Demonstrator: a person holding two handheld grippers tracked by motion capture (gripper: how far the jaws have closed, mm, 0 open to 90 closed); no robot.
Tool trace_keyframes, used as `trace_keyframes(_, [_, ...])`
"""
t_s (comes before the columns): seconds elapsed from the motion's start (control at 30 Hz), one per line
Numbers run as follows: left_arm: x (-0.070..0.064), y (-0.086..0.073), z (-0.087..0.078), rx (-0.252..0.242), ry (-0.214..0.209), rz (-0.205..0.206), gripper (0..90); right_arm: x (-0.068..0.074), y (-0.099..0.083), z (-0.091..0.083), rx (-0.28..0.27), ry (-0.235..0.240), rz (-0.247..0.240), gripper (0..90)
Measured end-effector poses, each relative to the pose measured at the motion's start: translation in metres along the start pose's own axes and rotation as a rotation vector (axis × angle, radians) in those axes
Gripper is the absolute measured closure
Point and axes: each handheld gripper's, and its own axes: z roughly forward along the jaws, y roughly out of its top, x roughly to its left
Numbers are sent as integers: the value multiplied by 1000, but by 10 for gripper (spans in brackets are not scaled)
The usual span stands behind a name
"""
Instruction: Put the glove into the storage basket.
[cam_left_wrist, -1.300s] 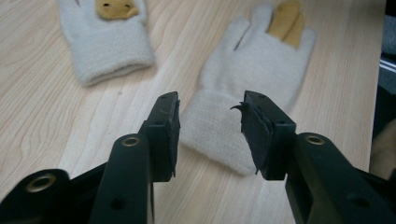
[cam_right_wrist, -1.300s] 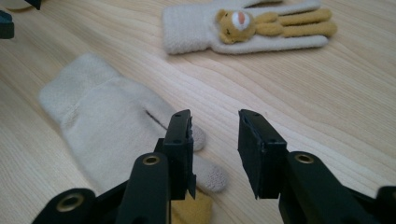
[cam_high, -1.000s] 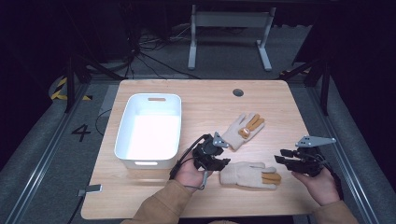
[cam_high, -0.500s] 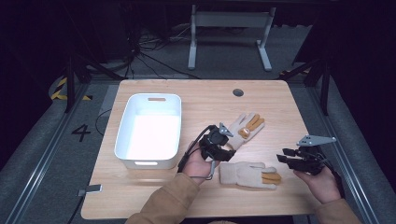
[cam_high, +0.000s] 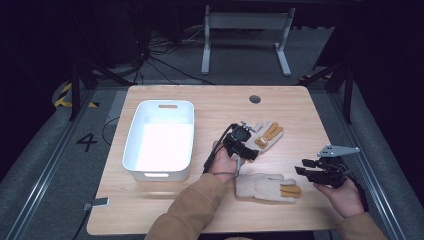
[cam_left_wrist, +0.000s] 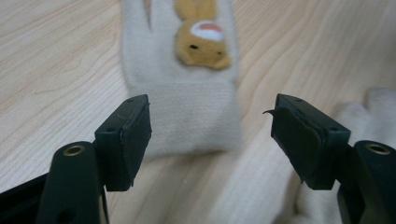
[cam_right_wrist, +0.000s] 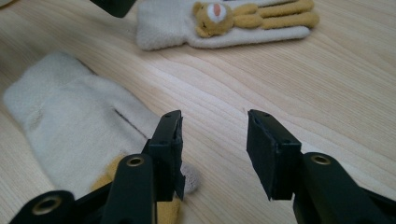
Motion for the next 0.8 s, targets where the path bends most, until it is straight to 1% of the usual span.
trace_keyframes(0.07, [2,0,3,3,-2,-8,283,0,0,0,2,1,1,555])
trace_keyframes(0.1, [5,0,6,7,-2,-18,283,-1,0,1,4,1,3,555])
trace_keyframes(0.13, [7,1,10,7,-3,-25,272,-1,-1,1,11,4,14,555])
trace_keyframes(0.17, [7,1,10,7,-3,-25,258,-1,-1,1,11,4,14,555])
trace_keyframes(0.2, [9,1,14,25,-4,-17,243,-1,-1,1,10,6,11,555])
trace_keyframes(0.27, [10,1,17,30,0,-24,238,-1,-1,2,9,6,9,555])
trace_keyframes(0.3, [12,1,21,44,-2,-32,237,0,0,2,11,8,11,555])
trace_keyframes(0.37, [12,1,23,51,-6,-34,237,0,0,2,10,9,10,555])
trace_keyframes(0.43, [14,0,26,67,-23,-37,229,0,-1,2,11,9,10,555])
trace_keyframes(0.47, [15,-1,28,74,-22,-34,217,0,-1,2,12,9,11,554])
trace_keyframes(0.6, [16,-2,33,84,-23,-46,184,0,-1,3,13,9,11,551])
trace_keyframes(0.7, [13,-1,35,97,-3,-26,182,-1,-1,3,13,9,6,551])
trace_keyframes(0.77, [11,1,36,109,13,-21,188,-1,-1,4,16,6,7,551])
trace_keyframes(0.8, [9,1,36,112,17,-18,205,-1,-1,4,17,9,13,552])
